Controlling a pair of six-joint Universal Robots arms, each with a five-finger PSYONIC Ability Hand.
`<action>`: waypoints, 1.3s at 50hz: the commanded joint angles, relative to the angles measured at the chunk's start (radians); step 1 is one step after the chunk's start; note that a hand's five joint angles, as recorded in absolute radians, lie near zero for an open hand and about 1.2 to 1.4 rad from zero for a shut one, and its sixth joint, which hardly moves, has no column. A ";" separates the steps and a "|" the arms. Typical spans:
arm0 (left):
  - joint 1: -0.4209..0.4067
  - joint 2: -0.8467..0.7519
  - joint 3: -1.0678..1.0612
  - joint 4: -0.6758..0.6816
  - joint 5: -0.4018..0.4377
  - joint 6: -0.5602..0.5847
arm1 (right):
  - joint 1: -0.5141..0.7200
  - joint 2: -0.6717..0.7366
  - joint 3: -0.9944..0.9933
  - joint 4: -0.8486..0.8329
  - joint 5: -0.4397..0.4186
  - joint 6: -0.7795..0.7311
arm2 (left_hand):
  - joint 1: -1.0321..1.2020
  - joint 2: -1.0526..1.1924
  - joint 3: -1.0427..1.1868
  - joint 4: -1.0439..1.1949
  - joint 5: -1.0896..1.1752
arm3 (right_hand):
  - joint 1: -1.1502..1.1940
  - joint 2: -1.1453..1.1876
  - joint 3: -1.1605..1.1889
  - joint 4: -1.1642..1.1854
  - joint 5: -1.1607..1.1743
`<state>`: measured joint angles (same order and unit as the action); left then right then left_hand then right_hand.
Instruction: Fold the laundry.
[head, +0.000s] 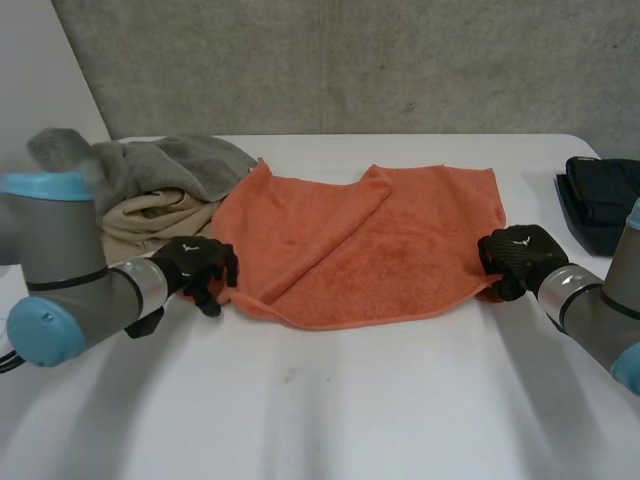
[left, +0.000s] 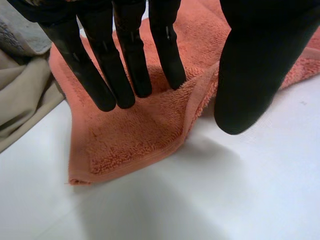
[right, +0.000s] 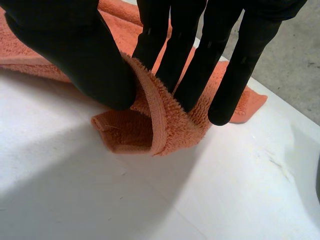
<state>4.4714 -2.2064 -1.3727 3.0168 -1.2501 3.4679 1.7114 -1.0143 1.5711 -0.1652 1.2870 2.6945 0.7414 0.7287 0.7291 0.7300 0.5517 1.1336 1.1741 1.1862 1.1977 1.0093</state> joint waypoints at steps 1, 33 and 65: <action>-0.049 -0.055 0.050 0.005 -0.034 0.000 | -0.006 -0.007 0.003 0.009 0.000 0.005 | 0.285 0.298 0.297 0.296 0.300 | 0.263 0.222 0.210 0.199 0.212; -0.086 0.083 0.053 0.108 -0.229 0.157 | -0.061 0.140 -0.266 0.312 0.097 0.284 | 0.655 0.668 0.667 0.666 0.670 | -0.187 -0.228 -0.240 -0.251 -0.238; -0.118 0.398 -0.319 -0.400 -0.276 0.588 | -0.253 -0.285 -0.002 0.896 0.083 -0.934 | 0.655 0.668 0.667 0.666 0.670 | 0.263 0.222 0.210 0.199 0.212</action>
<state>4.3699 -1.7484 -1.7145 2.6299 -1.5045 4.0157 1.4466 -1.3158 1.5393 0.7618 1.2716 1.8918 1.1564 1.1941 1.1866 1.1935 0.9945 1.1385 1.1757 1.1866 1.1970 1.0088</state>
